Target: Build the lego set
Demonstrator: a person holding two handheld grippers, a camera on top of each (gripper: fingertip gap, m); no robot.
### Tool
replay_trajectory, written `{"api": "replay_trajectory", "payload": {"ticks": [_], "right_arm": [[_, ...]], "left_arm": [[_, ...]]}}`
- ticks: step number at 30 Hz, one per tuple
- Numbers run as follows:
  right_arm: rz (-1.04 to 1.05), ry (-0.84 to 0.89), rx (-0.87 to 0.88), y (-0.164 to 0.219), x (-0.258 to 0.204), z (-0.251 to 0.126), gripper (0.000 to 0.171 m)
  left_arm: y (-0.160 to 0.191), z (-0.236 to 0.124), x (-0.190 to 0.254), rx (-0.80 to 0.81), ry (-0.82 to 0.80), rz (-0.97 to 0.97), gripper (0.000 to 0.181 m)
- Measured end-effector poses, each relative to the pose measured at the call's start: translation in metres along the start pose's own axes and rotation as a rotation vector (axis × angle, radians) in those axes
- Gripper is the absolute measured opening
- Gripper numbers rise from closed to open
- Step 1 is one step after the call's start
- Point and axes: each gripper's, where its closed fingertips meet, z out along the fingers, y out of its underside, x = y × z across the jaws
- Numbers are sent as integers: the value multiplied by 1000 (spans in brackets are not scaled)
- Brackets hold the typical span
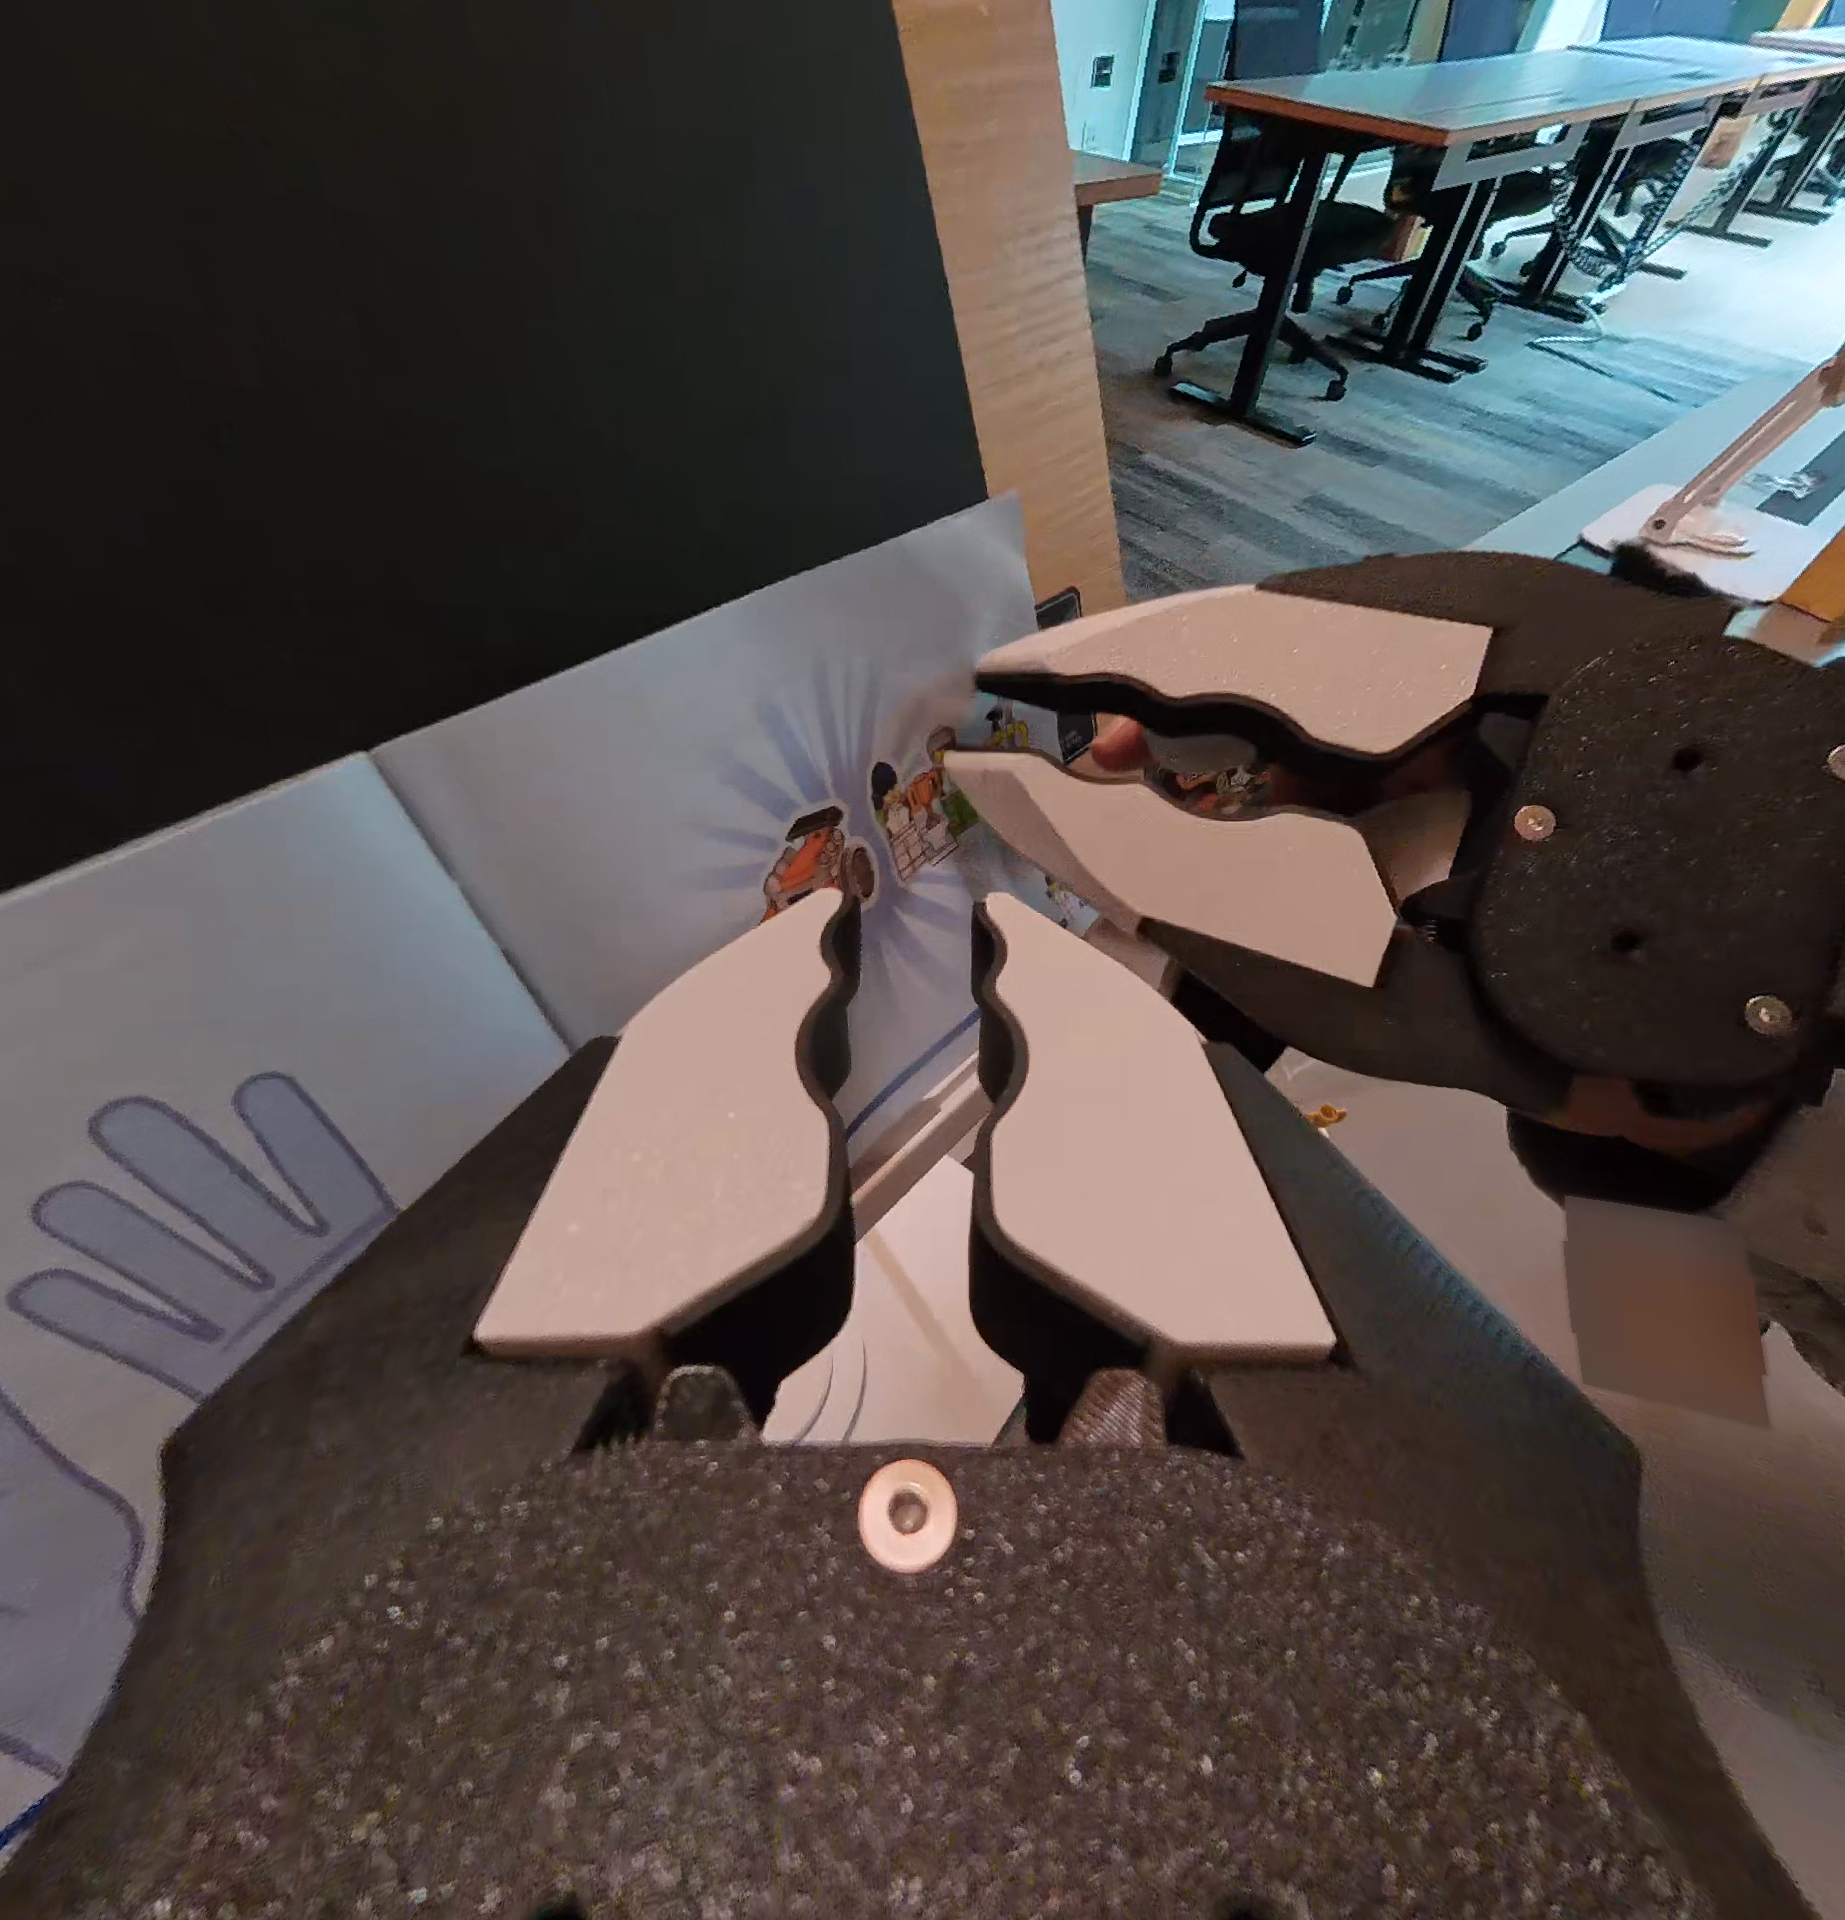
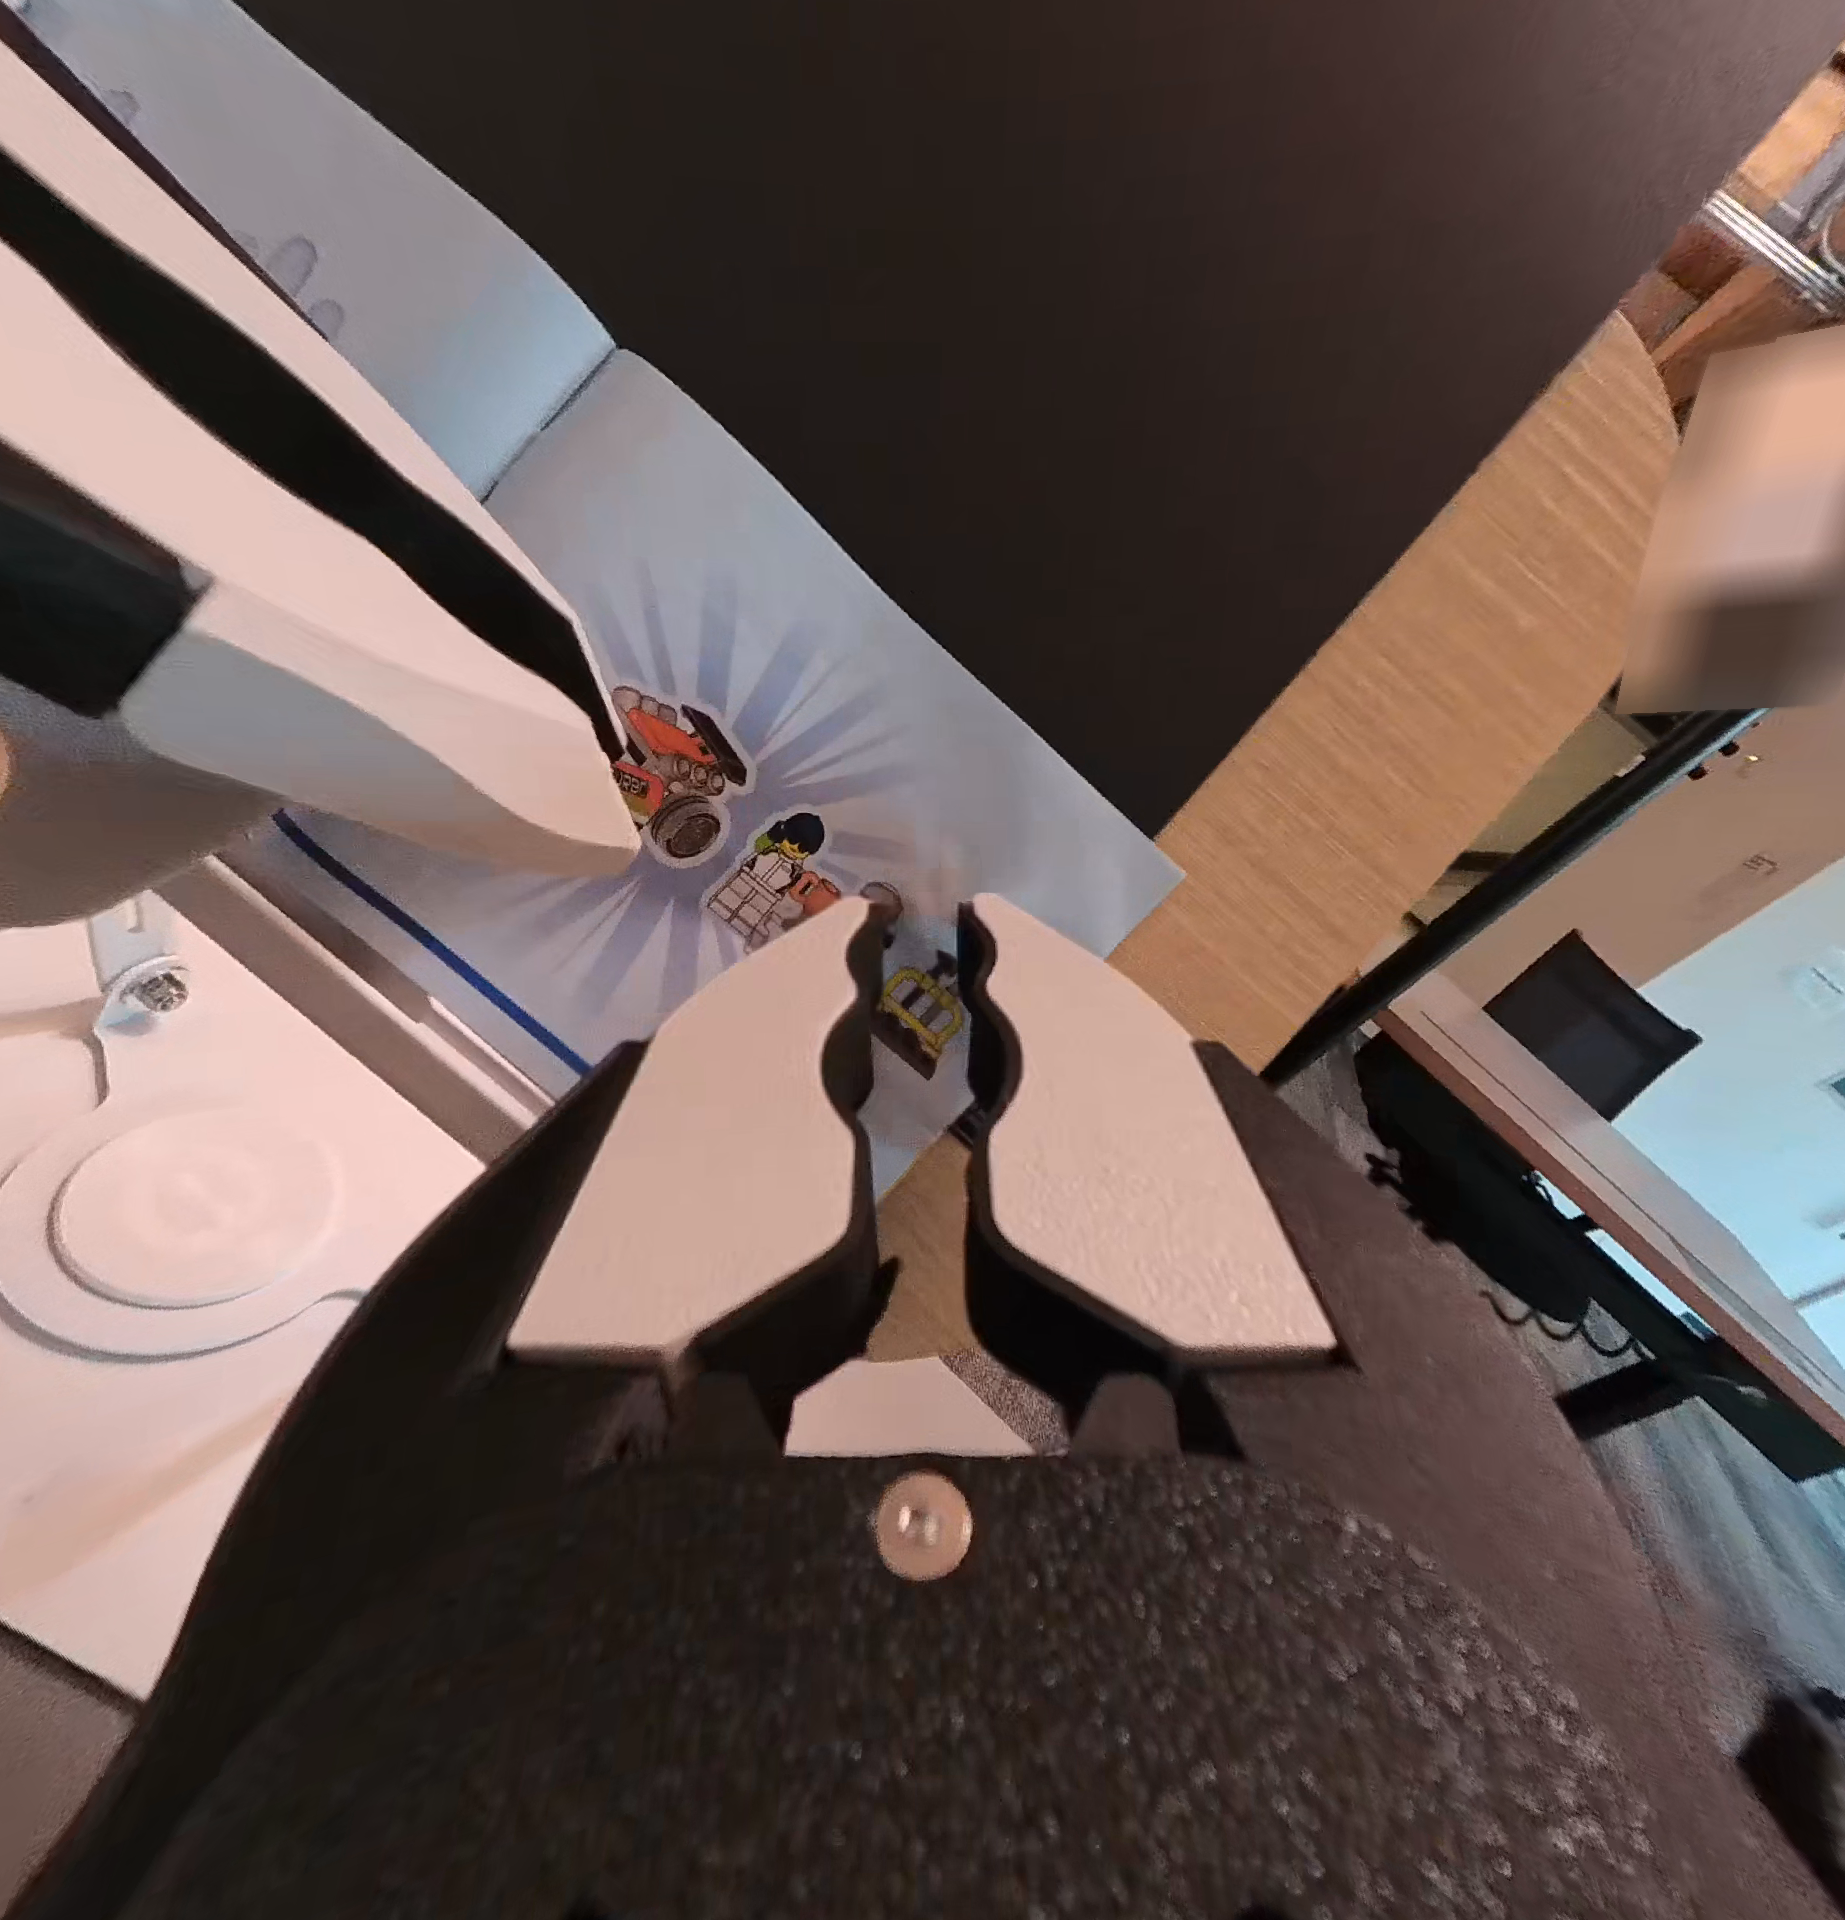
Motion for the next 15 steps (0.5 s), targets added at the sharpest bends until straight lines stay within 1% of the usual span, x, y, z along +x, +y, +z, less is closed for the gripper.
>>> {"api": "replay_trajectory", "payload": {"ticks": [2, 3, 6, 7, 8, 9, 11, 13, 15], "right_arm": [[-10, -1, 10, 1, -2, 0, 8], [-15, -8, 9, 1, -4, 0, 2], [-9, -39, -2, 2, -8, -3, 0], [11, -51, 10, 0, -8, -6, 8], [32, -77, 37, -3, -8, -9, 23], [50, -106, 64, -6, -8, -13, 30], [15, -140, 95, -4, -5, -23, 33], [-99, -164, 108, 4, -1, -32, 33], [-223, -204, 95, 15, -1, -40, 39]], "left_arm": [[0, 0, 0, 2, -4, 3, 20], [1, 0, 0, 0, -8, 4, 20], [4, 1, -6, -13, -20, 0, 21], [6, 1, -7, -16, -21, -3, 21], [6, -1, -9, -15, -21, -7, 21], [7, -2, -11, -15, -25, -7, 21], [8, -6, -15, -21, -34, 7, 21], [9, -8, -19, -26, -45, 24, 21], [7, -11, -22, -17, -48, 29, 20]]}}
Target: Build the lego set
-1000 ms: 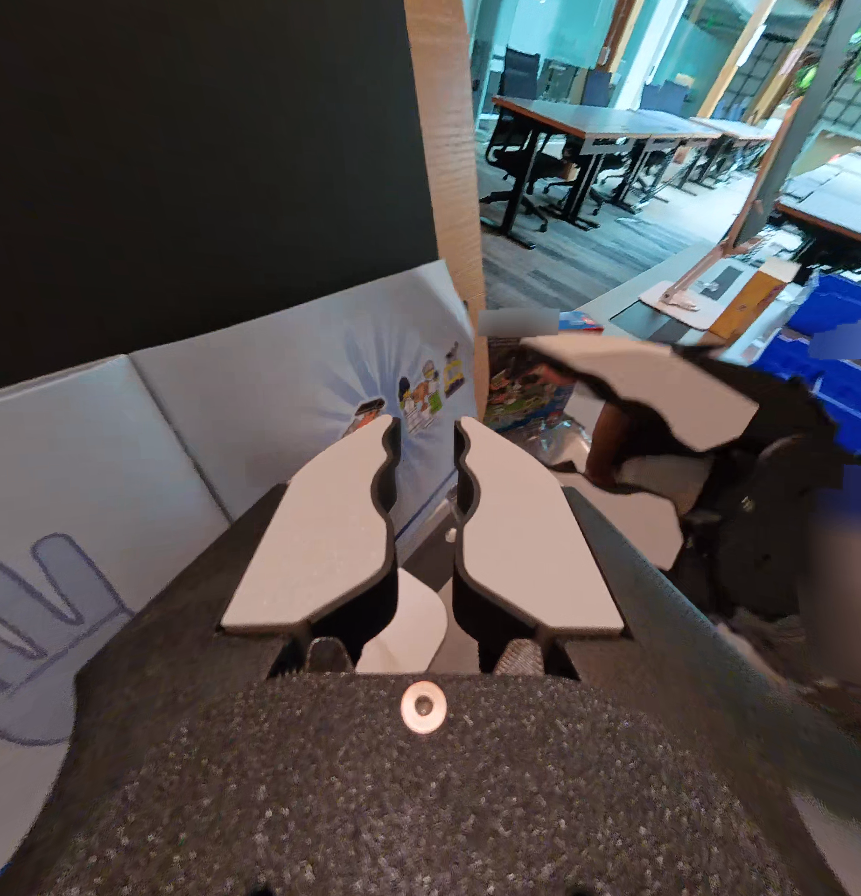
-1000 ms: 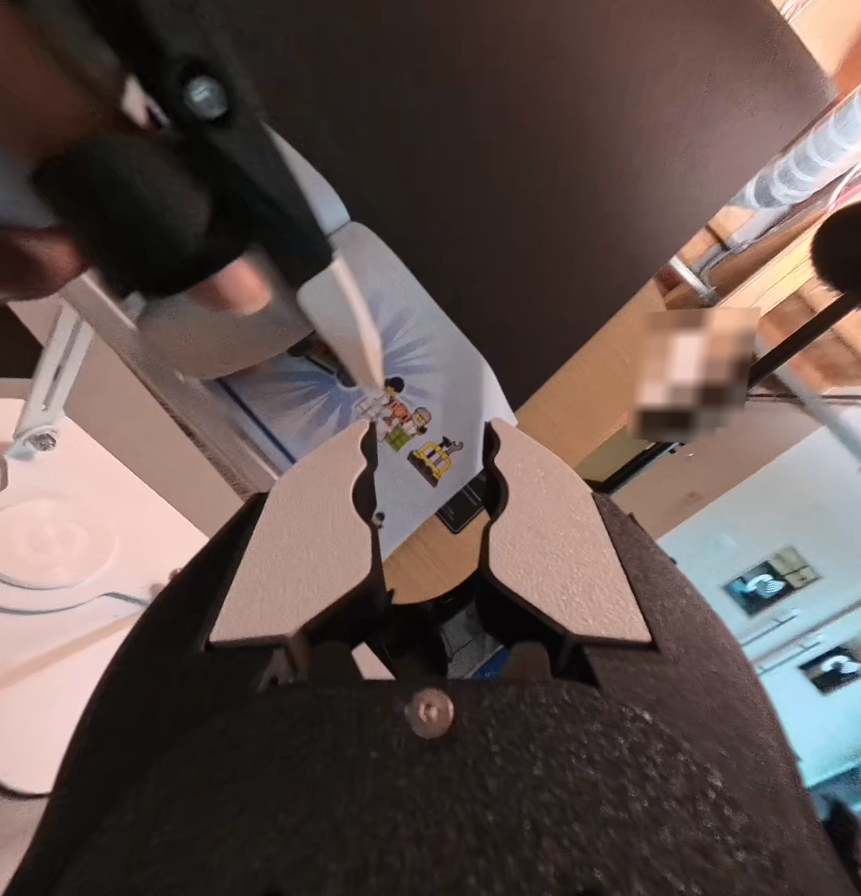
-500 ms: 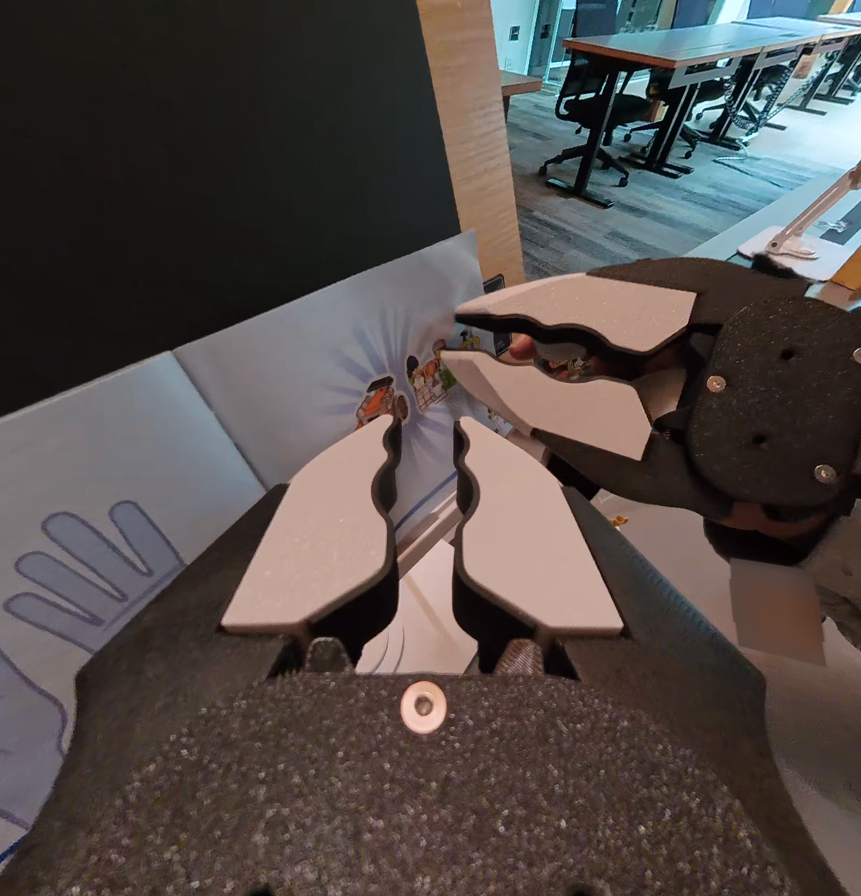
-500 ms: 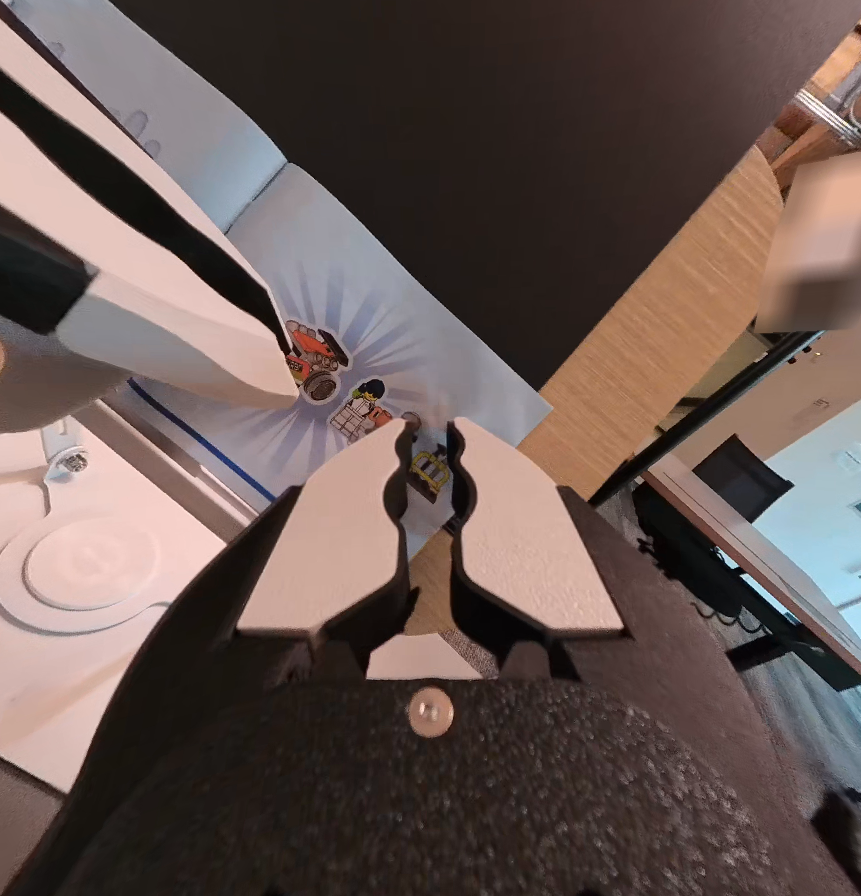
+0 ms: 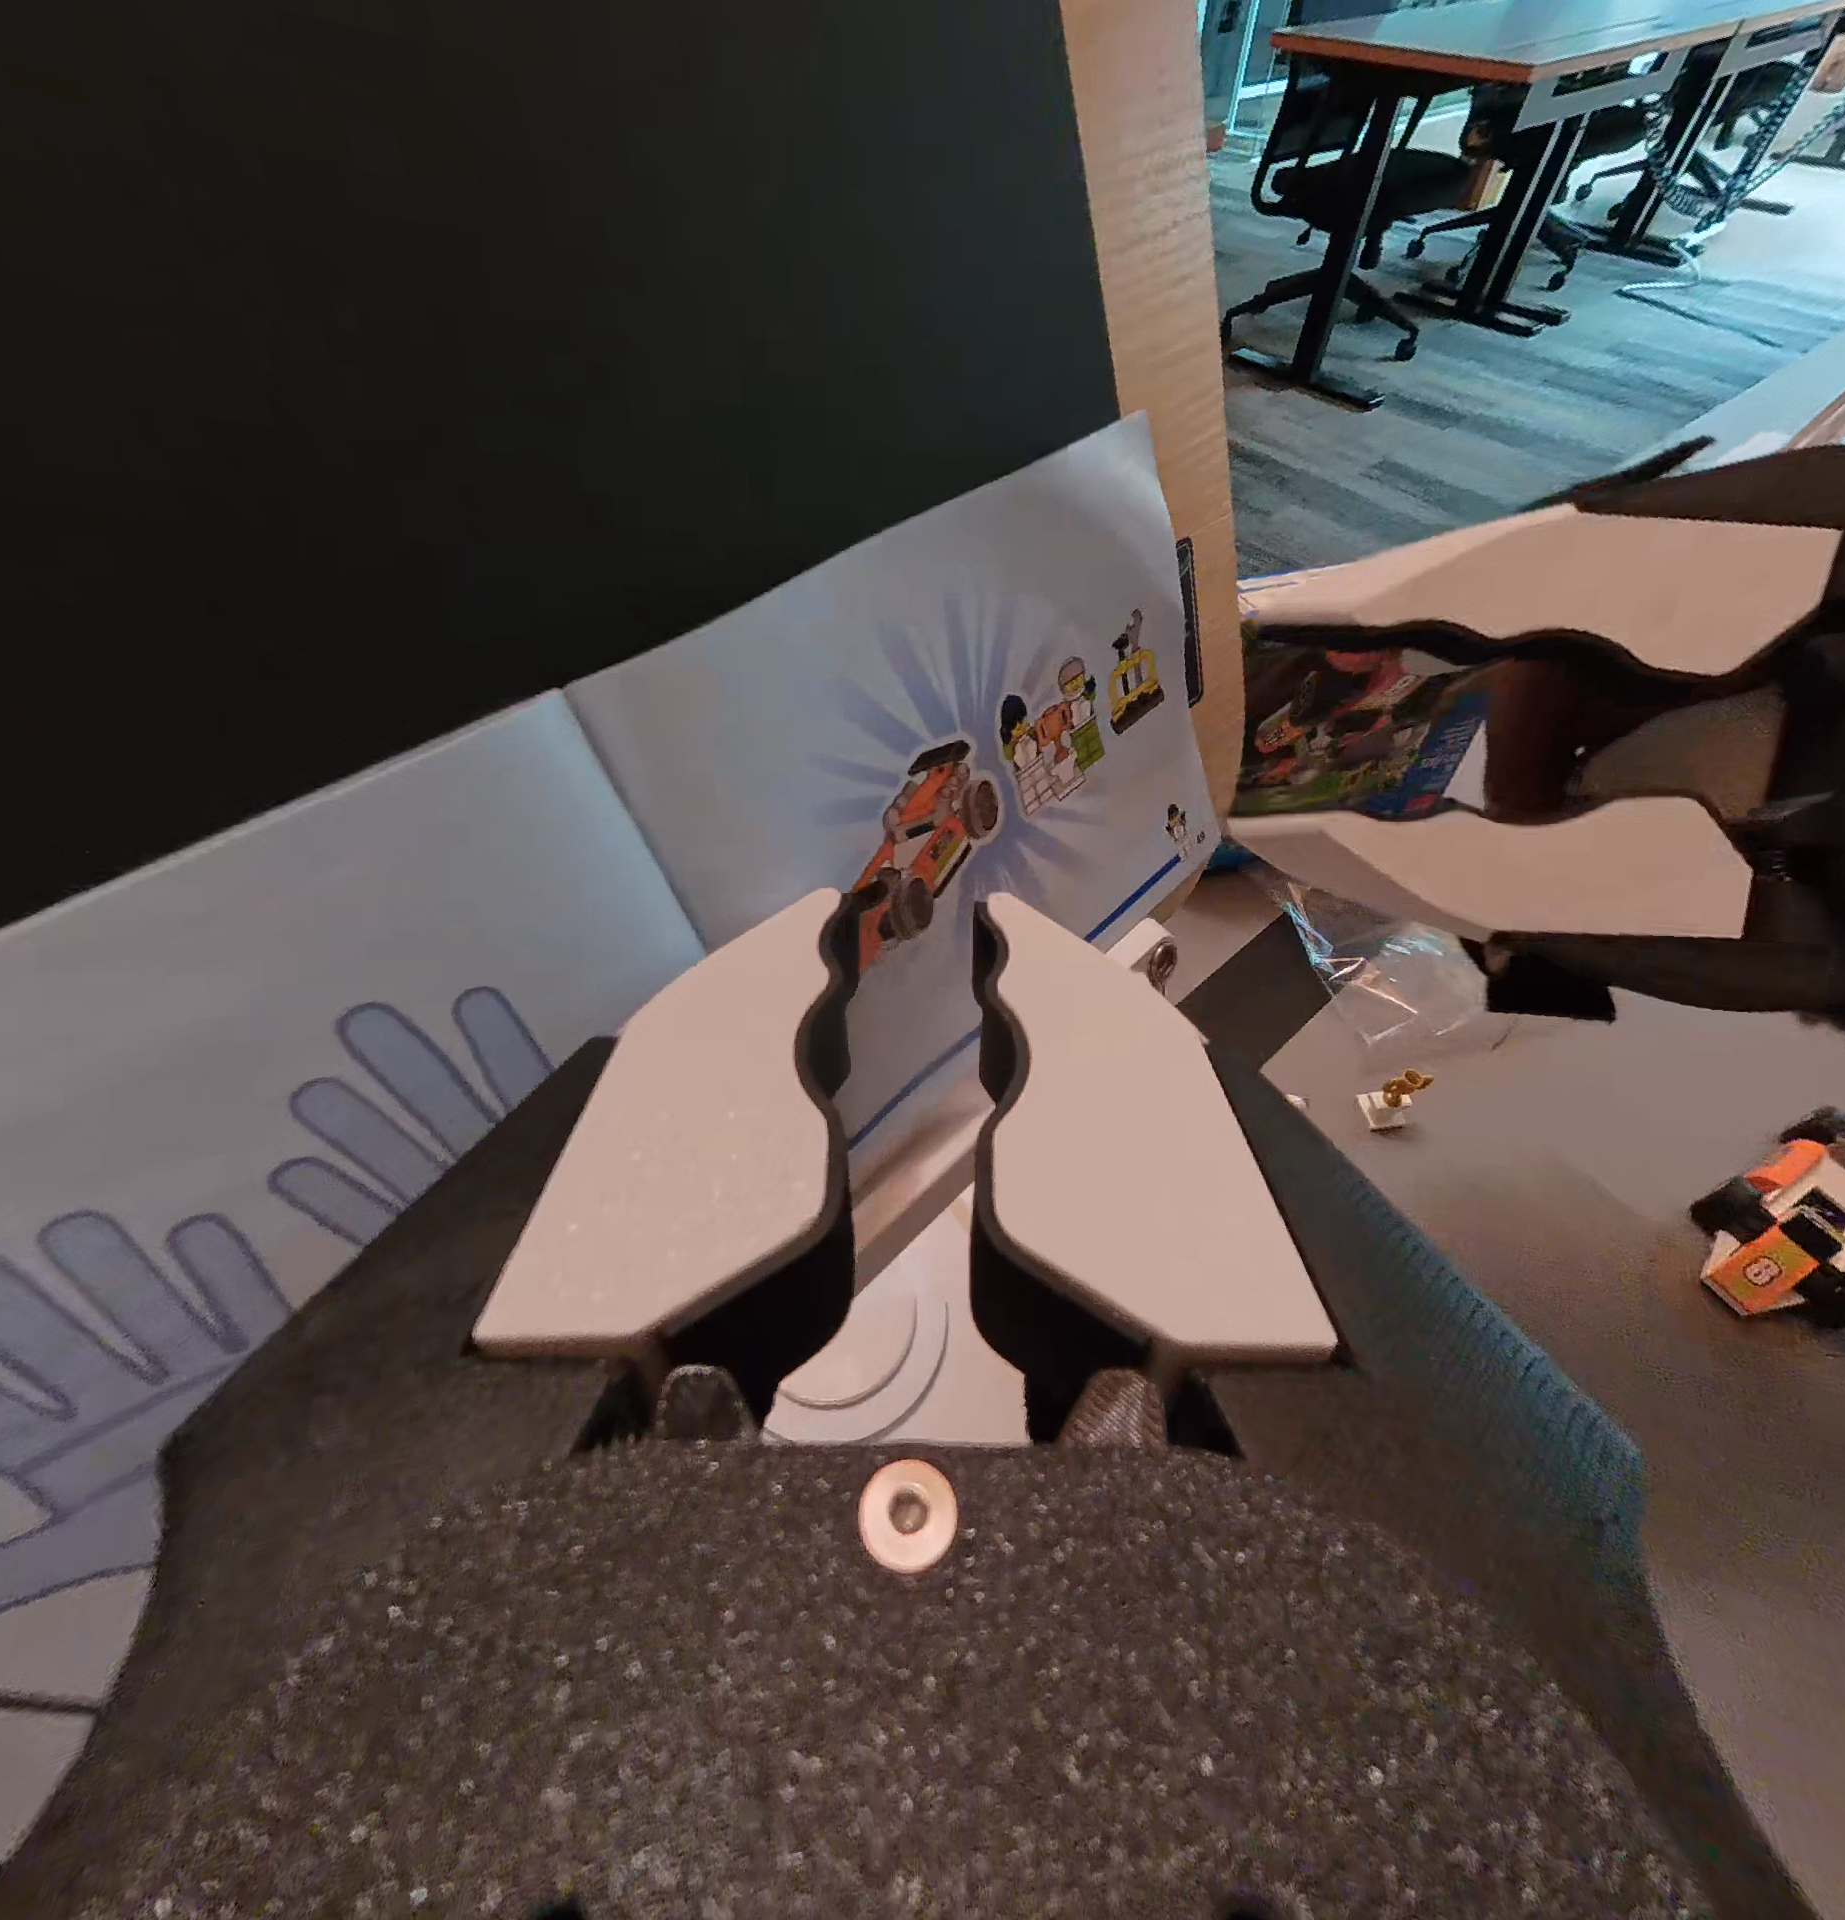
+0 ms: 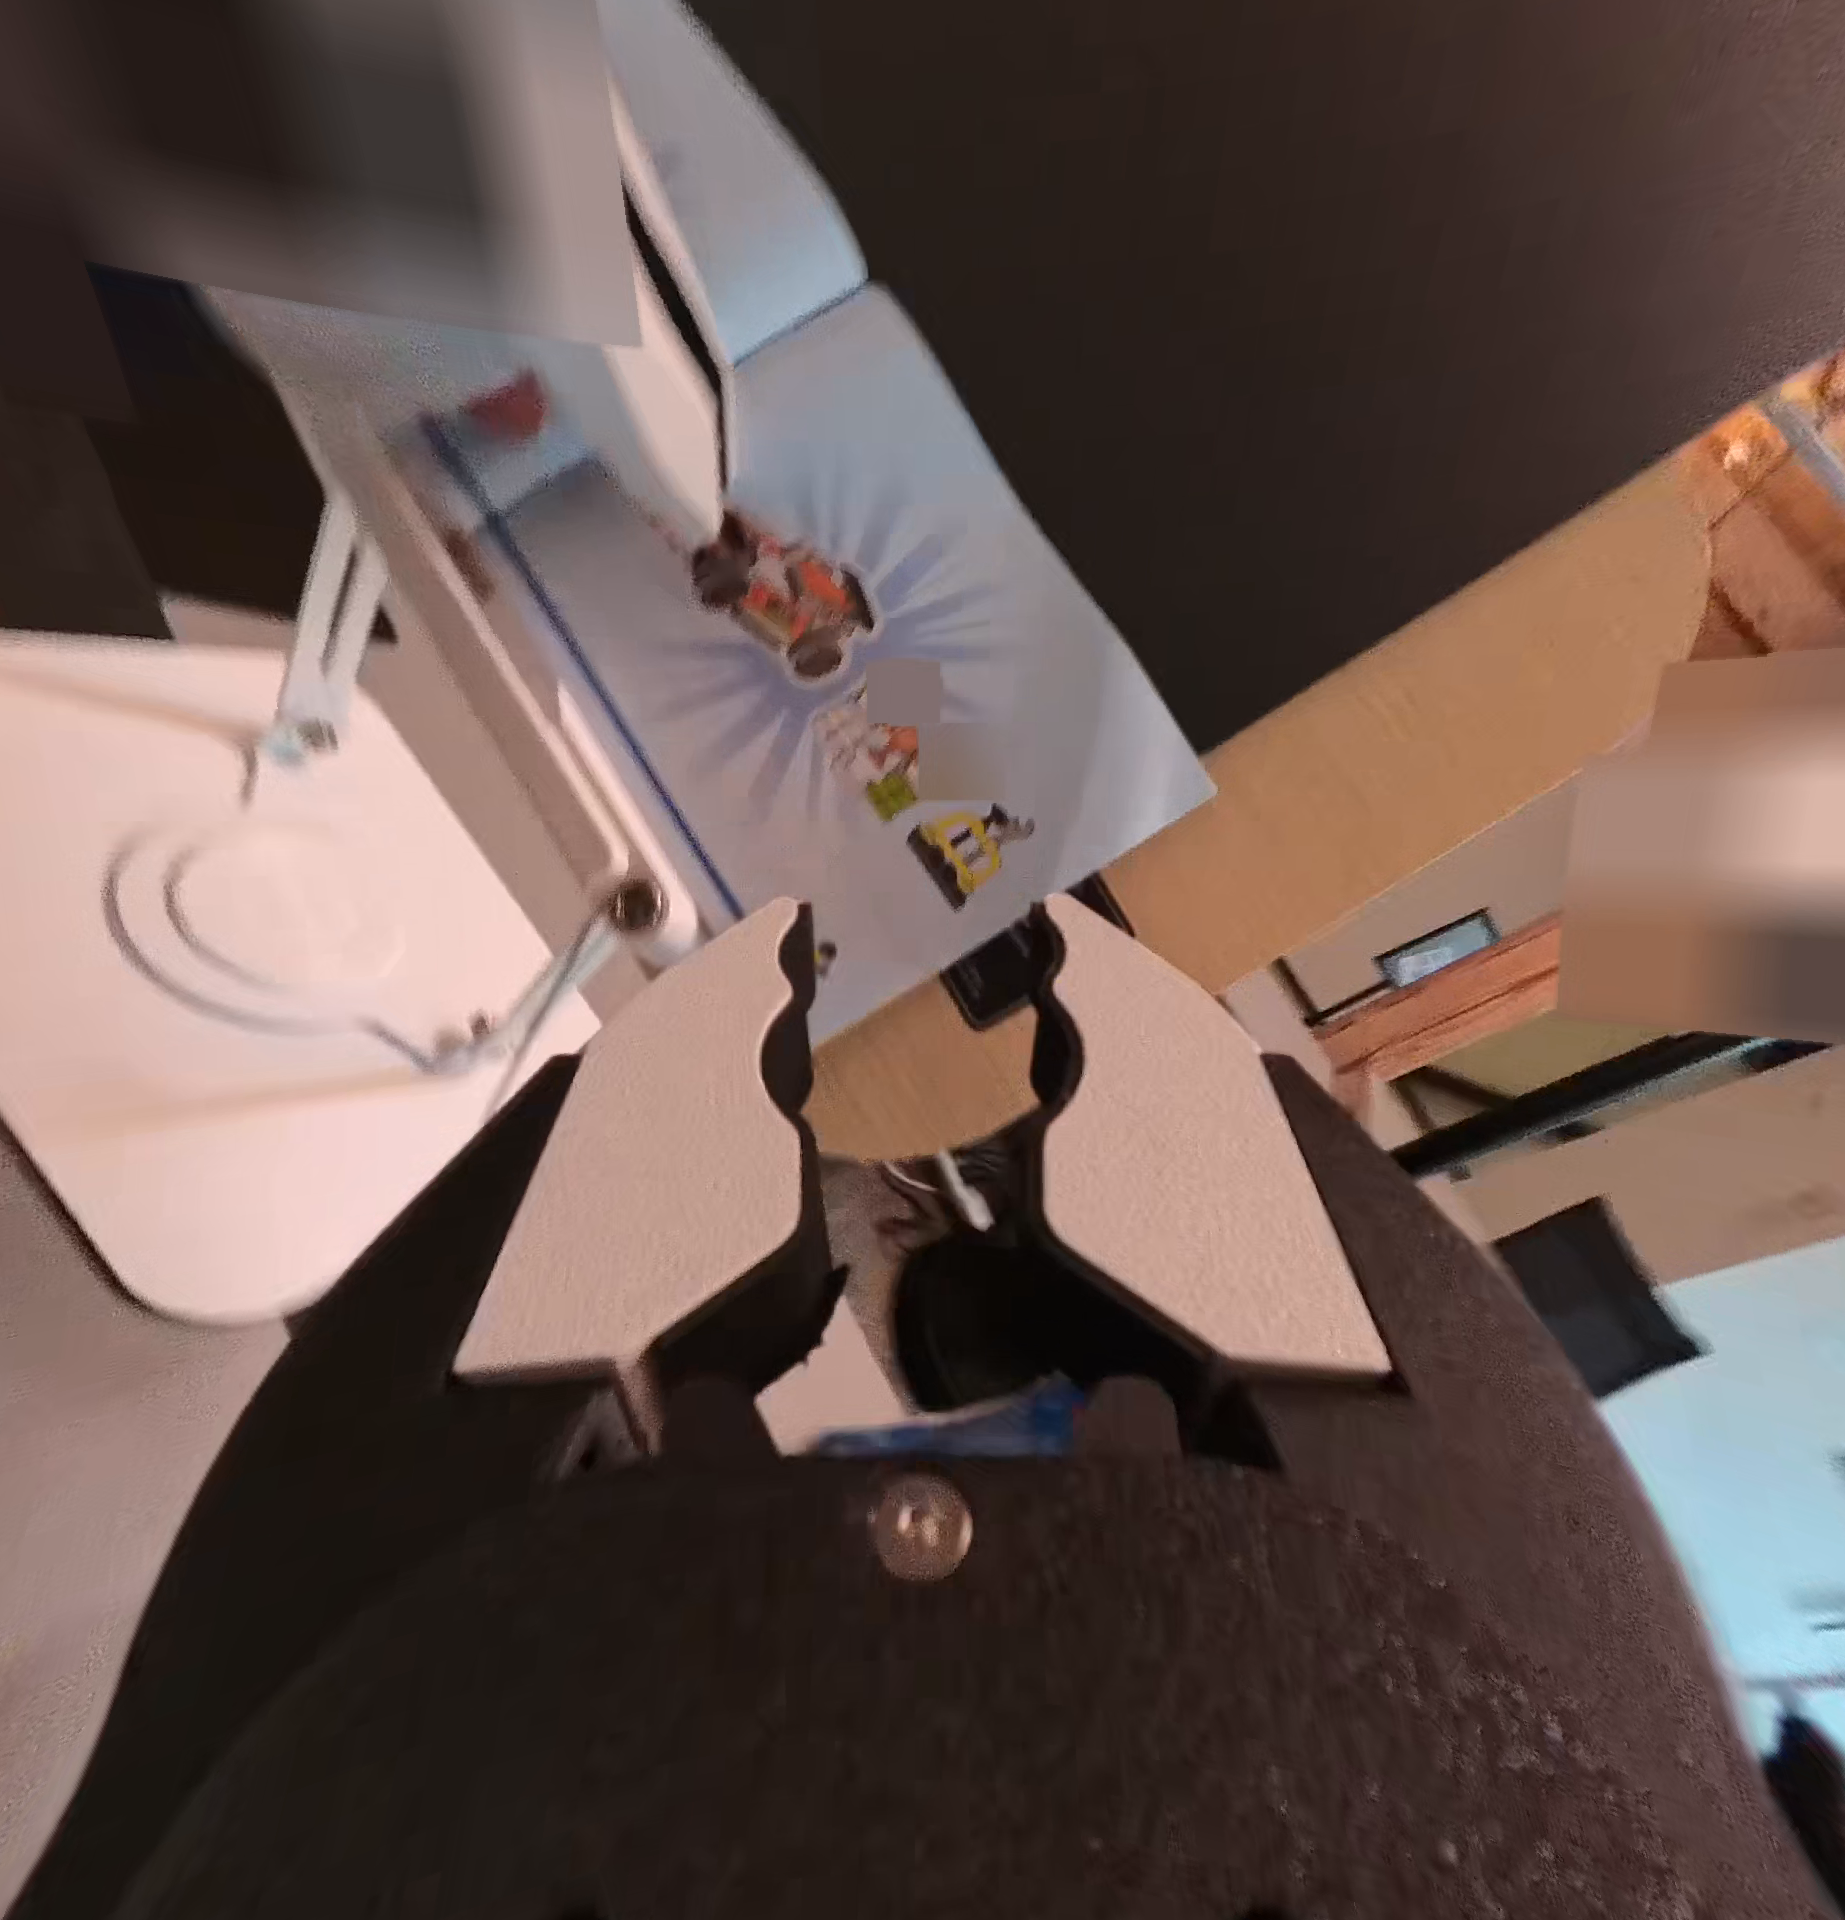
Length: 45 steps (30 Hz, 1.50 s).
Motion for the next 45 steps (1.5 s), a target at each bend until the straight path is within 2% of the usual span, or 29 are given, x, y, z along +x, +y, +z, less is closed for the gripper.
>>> {"api": "replay_trajectory", "payload": {"ticks": [2, 5, 8, 12, 23, 24, 27, 29, 31, 34, 36, 39, 45], "right_arm": [[-148, -21, -36, 9, -5, -8, 45], [-361, -40, -70, 13, -18, -13, 45], [-572, 2, -94, 15, -23, -9, 41], [-725, 33, -95, 15, -23, -3, 33], [-695, 67, -44, 2, -22, -4, 0], [-691, 58, -46, 2, -22, -4, 3], [-631, -30, -91, 11, -31, -2, 47], [-640, -34, -114, 15, -30, 0, 53], [-696, -20, -111, 15, -27, 3, 46], [-754, -25, -91, 11, -29, 5, 22], [-768, -54, -103, 13, -33, 5, 19], [-764, -92, -118, 16, -35, 3, 4], [-740, -120, -151, 17, -25, 6, 2]], "left_arm": [[-3, -3, -2, 13, -3, -1, 20], [-4, -5, -2, 22, -4, 5, 20], [-7, -8, 0, 35, -10, 15, 20], [-8, -13, 1, 39, -31, 62, 20], [-3, -15, 16, 22, -12, 157, 27], [-1, -14, 18, 18, -14, 176, 29], [4, -12, 19, -6, -51, 262, 33], [6, -12, 16, -17, -79, 306, 34], [8, -11, 15, -28, -85, 317, 34], [9, -11, 13, -32, -87, 309, 35], [10, -10, 13, -28, -75, 306, 34], [14, -6, 14, -38, -63, 325, 33], [20, 1, 14, -64, -73, 340, 32]]}}
